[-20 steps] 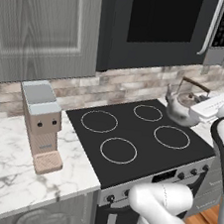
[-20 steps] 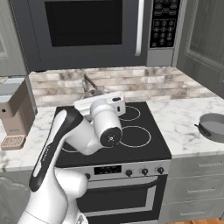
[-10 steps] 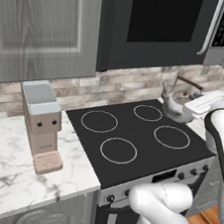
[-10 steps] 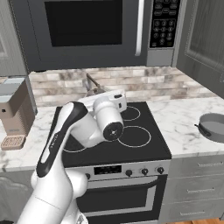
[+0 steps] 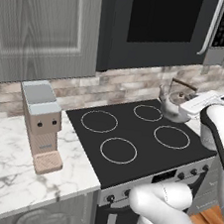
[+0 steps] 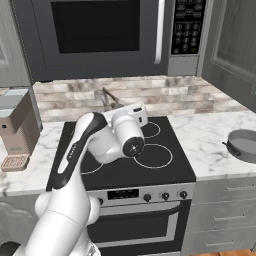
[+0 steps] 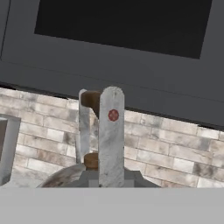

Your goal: Pick the kettle from the cabinet and place it on a stove burner. Then pick the pot from the counter and place it on another stove burner. Finally, turn both burners on.

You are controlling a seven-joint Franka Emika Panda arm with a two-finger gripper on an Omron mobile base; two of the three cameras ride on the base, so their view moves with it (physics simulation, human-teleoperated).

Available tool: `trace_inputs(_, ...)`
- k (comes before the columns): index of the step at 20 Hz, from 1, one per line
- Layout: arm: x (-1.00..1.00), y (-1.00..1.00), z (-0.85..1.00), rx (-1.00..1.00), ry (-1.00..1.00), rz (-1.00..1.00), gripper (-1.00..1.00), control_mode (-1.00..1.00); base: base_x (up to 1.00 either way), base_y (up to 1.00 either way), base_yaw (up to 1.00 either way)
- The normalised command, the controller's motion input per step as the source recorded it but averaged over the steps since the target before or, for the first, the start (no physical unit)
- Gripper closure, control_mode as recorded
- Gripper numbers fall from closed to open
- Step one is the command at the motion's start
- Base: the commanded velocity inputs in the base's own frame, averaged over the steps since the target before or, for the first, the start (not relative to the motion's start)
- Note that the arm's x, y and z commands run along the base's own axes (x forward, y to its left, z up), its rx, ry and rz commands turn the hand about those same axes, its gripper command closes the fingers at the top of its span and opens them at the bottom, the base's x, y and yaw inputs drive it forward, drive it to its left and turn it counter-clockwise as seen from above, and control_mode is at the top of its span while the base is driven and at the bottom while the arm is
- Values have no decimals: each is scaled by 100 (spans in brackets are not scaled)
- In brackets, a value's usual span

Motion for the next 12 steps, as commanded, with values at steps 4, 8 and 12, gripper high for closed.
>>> trace_inputs(4, 30, -4, -14, -1, 5, 0, 100, -100, 0, 0, 0)
trace_inputs(8, 30, -3, -9, 0, 4, 0, 100, -100, 0, 0, 0)
trace_inputs(12, 27, -8, -7, 0, 1, 0, 100, -100, 0, 0, 0)
